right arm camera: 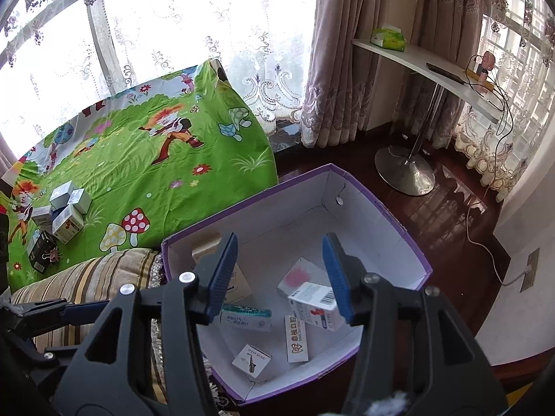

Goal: Organize rigid objects
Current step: 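Carry the teal box and white box over the purple box and open both tools, then return both tools to the boxes on the table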

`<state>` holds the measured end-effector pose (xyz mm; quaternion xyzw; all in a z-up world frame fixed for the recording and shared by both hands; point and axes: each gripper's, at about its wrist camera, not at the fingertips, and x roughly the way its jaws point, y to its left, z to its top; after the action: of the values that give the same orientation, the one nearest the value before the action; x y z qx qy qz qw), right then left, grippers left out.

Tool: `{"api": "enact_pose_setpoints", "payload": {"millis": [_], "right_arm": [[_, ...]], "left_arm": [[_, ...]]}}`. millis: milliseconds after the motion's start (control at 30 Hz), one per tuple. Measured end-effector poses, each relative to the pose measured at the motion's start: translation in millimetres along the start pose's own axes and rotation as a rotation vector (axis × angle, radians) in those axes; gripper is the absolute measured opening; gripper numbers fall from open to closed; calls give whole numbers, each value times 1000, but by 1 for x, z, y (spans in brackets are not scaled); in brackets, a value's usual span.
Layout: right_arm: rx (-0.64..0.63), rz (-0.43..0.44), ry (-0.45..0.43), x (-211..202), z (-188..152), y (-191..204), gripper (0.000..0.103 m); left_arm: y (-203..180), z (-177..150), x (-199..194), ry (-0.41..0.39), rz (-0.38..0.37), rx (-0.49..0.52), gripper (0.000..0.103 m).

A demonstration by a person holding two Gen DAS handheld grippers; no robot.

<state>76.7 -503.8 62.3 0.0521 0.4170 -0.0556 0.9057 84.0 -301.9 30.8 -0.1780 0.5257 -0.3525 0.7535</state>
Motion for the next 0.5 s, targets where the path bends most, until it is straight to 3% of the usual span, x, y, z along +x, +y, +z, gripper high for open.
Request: {"api": "enact_pose_setpoints", "payload": {"millis": [233, 500], "right_arm": [[-15, 32, 2, -1, 0, 10, 60], [-65, 69, 5, -4, 2, 37, 63]], "left_arm": [[7, 4, -23, -80, 47, 7, 82], [35, 11, -77, -203, 126, -13, 82]]}}
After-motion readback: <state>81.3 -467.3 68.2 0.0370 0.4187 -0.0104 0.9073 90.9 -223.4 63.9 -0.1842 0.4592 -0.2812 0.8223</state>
